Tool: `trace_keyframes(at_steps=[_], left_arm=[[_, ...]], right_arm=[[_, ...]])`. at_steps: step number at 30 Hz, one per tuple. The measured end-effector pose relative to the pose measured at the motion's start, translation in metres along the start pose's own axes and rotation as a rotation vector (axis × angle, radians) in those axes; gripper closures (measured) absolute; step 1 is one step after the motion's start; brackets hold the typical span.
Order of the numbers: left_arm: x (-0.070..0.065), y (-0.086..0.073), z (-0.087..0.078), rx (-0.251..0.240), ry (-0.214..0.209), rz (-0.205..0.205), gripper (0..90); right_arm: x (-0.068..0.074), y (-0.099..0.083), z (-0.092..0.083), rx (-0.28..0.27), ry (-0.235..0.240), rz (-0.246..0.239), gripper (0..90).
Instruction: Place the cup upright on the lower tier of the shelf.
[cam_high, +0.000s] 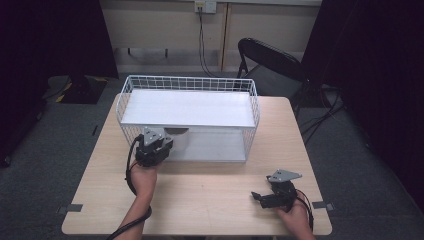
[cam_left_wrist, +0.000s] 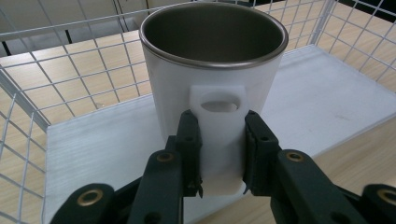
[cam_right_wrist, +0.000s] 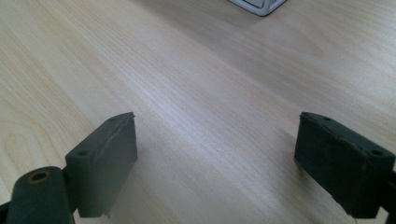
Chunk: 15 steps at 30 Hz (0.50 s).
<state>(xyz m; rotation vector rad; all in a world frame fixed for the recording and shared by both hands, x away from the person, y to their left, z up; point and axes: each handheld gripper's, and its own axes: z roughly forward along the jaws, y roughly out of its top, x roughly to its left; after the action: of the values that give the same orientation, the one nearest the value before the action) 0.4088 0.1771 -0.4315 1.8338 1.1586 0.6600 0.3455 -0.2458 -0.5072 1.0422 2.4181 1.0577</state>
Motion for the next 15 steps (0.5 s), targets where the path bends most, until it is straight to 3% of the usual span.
trace_keyframes(at_steps=[7, 15], left_arm=[[-0.0021, -0.0008, 0.0051, 0.005, 0.009, -0.002, 72.0], [0.0002, -0.0012, 0.0094, 0.0, 0.025, -0.031, 72.0]], right_arm=[[0.0, 0.0, 0.0, 0.0, 0.0, 0.0, 12.2], [0.0, 0.0, 0.0, 0.0, 0.0, 0.0, 12.2]])
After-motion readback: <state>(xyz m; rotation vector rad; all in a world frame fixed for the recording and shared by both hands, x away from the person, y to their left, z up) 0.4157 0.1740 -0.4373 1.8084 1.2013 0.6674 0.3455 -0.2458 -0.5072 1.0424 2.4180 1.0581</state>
